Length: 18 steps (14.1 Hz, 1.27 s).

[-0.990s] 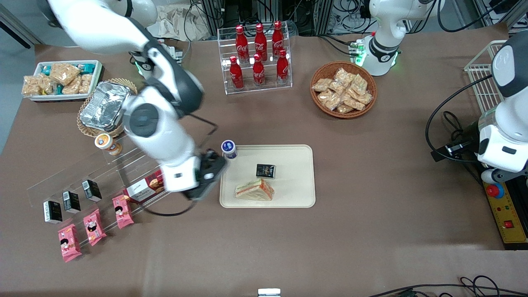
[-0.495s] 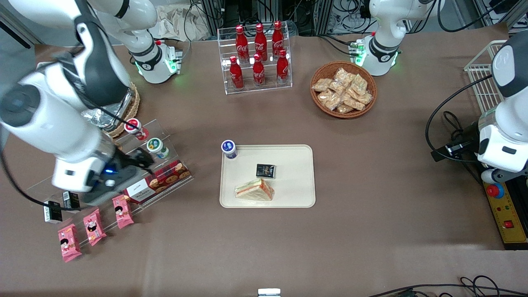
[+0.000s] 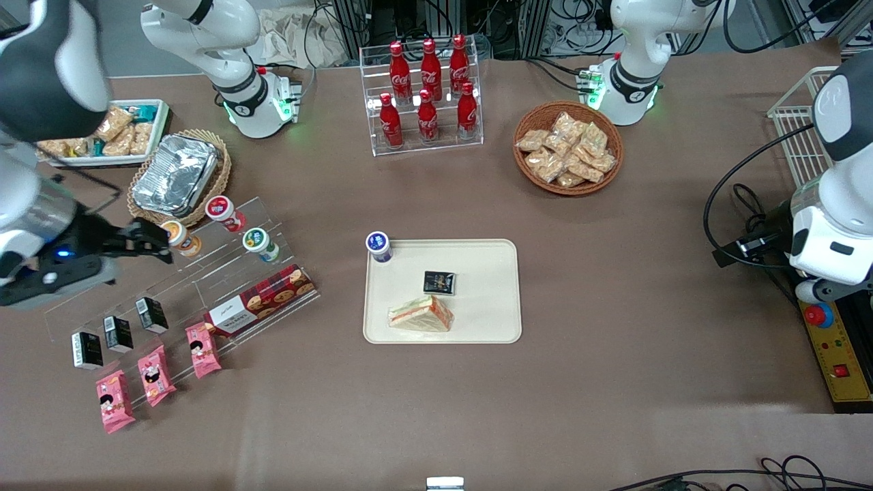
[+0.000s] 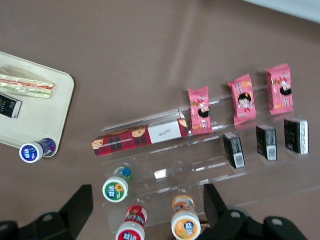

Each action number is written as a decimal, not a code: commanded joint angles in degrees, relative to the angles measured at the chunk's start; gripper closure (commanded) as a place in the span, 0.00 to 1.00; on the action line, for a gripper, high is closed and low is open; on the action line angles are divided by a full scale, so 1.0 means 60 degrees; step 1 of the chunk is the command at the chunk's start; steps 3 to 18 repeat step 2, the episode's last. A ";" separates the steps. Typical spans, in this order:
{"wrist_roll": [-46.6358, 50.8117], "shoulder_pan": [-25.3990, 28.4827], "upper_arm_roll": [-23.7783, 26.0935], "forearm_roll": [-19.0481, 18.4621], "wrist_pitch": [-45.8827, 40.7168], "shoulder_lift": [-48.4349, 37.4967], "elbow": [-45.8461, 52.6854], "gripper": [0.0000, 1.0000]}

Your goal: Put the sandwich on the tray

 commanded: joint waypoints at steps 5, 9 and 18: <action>0.0034 0.0027 -0.0753 0.0444 -0.0313 -0.0360 -0.0199 0.01; 0.0034 0.0027 -0.0753 0.0444 -0.0313 -0.0360 -0.0199 0.01; 0.0034 0.0027 -0.0753 0.0444 -0.0313 -0.0360 -0.0199 0.01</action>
